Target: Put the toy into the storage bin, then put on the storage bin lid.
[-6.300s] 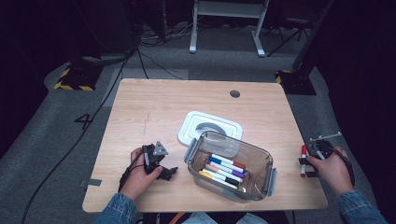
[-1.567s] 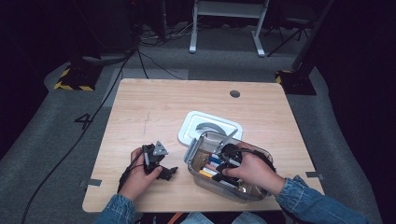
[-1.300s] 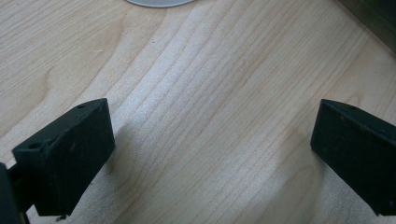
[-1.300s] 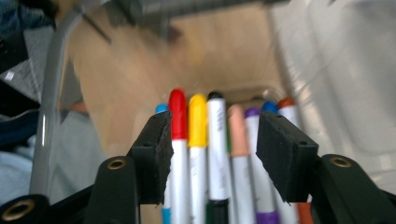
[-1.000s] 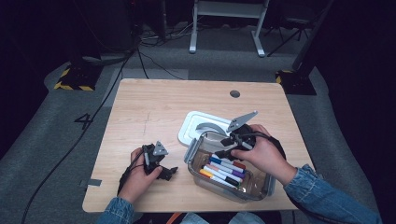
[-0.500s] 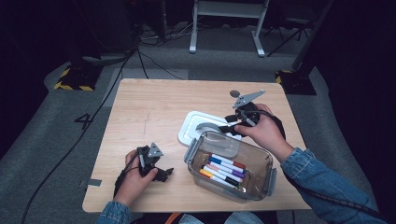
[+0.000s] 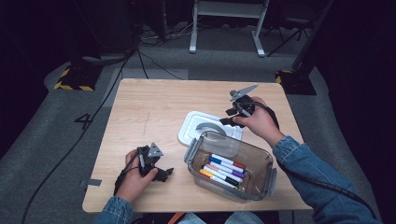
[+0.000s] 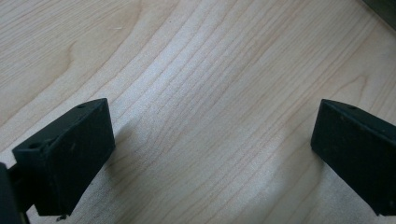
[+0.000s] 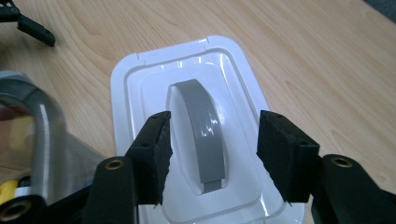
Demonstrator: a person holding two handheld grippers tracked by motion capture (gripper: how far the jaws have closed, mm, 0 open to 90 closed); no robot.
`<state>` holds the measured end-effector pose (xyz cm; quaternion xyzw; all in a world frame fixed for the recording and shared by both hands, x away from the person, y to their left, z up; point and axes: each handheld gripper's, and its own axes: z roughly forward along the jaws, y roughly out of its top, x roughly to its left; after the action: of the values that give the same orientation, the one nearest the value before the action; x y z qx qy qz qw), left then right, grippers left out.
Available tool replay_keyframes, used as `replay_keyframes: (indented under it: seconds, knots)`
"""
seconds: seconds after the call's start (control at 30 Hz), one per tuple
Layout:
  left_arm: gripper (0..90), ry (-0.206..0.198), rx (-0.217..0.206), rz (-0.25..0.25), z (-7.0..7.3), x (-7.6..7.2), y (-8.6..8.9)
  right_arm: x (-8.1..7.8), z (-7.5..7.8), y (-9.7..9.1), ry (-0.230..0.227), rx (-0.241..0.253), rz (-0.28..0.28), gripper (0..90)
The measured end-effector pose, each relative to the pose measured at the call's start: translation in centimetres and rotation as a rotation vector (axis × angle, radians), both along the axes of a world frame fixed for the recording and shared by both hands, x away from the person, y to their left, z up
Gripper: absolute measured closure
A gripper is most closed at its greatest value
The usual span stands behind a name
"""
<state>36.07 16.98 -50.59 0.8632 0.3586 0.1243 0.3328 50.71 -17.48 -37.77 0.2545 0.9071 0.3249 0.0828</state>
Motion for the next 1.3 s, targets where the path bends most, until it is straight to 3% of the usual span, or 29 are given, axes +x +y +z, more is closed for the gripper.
replay_keyframes:
  seconds: [0.17,0.5,0.53,0.57,0.93,1.1,1.2,1.23,1.27,1.3]
  knots:
    - [0.0,0.0,0.003,-0.002,0.0,0.0,0.0,1.3,-2.0,0.5,0.031,-0.039,0.005,44.7]
    - [0.0,0.0,0.002,-0.003,0.0,0.0,0.0,1.7,-4.6,1.3,0.106,-0.108,0.045,41.3]
    - [0.0,0.0,0.002,-0.003,0.0,0.0,0.0,1.7,-4.6,1.3,0.106,-0.108,0.045,41.3]
    - [0.0,0.0,0.003,-0.002,0.0,0.0,0.0,1.8,-5.0,1.4,0.105,-0.138,0.054,41.4]
    - [0.0,0.0,0.002,-0.003,0.0,0.0,0.0,1.9,-5.7,2.7,0.134,-0.172,0.111,40.2]
    - [0.0,-0.001,0.001,-0.001,0.0,0.0,0.0,2.2,-6.2,3.4,0.135,-0.207,0.119,45.2]
    - [0.0,0.001,0.002,-0.002,0.0,0.0,0.0,2.5,-6.5,3.7,0.162,-0.228,0.109,51.2]
    - [0.0,-0.001,0.003,-0.003,0.0,0.0,0.0,2.7,-6.7,3.8,0.164,-0.26,0.128,55.6]
    - [0.0,-0.001,0.003,-0.003,0.0,0.0,0.0,2.7,-6.7,3.8,0.164,-0.26,0.128,55.6]
    - [0.0,0.001,0.002,-0.002,0.0,0.0,0.0,2.8,-6.7,3.9,0.167,-0.283,0.128,63.8]
